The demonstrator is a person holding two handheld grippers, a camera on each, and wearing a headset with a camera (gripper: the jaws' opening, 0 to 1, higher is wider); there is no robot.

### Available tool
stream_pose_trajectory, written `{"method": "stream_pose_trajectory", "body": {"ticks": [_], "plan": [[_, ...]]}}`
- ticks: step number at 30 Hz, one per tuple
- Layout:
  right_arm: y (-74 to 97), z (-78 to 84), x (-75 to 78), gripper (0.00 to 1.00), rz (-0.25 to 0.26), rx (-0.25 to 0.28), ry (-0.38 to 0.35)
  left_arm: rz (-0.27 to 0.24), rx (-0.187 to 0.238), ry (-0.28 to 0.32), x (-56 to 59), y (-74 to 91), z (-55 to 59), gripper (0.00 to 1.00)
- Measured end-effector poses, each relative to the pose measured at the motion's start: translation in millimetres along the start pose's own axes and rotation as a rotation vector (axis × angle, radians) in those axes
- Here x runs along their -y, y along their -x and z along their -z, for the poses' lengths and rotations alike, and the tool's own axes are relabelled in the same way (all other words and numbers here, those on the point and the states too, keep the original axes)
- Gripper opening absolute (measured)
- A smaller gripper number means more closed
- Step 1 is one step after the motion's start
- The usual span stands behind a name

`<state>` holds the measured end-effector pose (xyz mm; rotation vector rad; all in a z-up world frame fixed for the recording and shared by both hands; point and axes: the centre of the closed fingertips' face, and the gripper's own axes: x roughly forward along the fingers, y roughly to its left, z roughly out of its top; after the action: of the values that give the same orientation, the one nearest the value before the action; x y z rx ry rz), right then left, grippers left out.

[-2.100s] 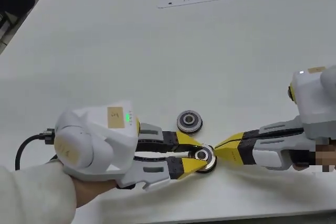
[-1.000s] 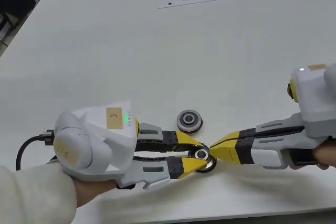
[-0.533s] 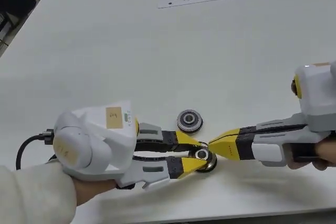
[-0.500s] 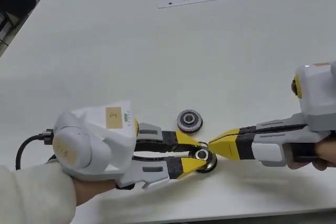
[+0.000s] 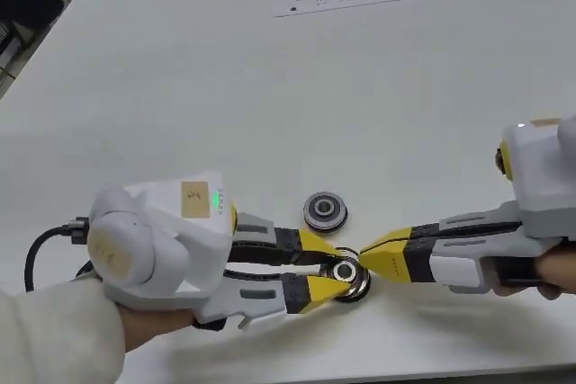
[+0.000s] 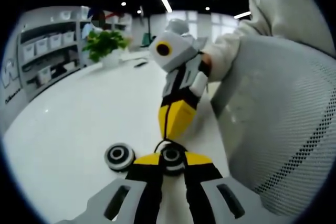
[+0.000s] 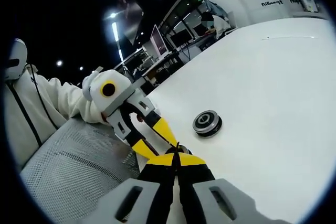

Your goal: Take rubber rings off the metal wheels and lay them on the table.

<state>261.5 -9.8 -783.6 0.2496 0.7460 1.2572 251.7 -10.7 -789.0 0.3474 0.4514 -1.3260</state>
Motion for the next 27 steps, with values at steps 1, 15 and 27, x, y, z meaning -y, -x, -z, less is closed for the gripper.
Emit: {"method": "stream_pose_trajectory", "body": {"ticks": [1,15,27], "plan": [[0.1,0.1,-0.1,0.0,-0.001,0.0,-0.001,0.0,0.001,0.0,0.4,0.8,-0.5,0.17],[5.1,-5.4,-3.5,0.0,0.0,0.022,-0.002,-0.031,0.058,0.002,-2.1,28.4,-24.9,0.46],[14.3,-15.9,-4.8,0.0,0.017,0.063,-0.006,-0.078,0.089,0.014,-5.2,57.4,-33.1,0.73]]}}
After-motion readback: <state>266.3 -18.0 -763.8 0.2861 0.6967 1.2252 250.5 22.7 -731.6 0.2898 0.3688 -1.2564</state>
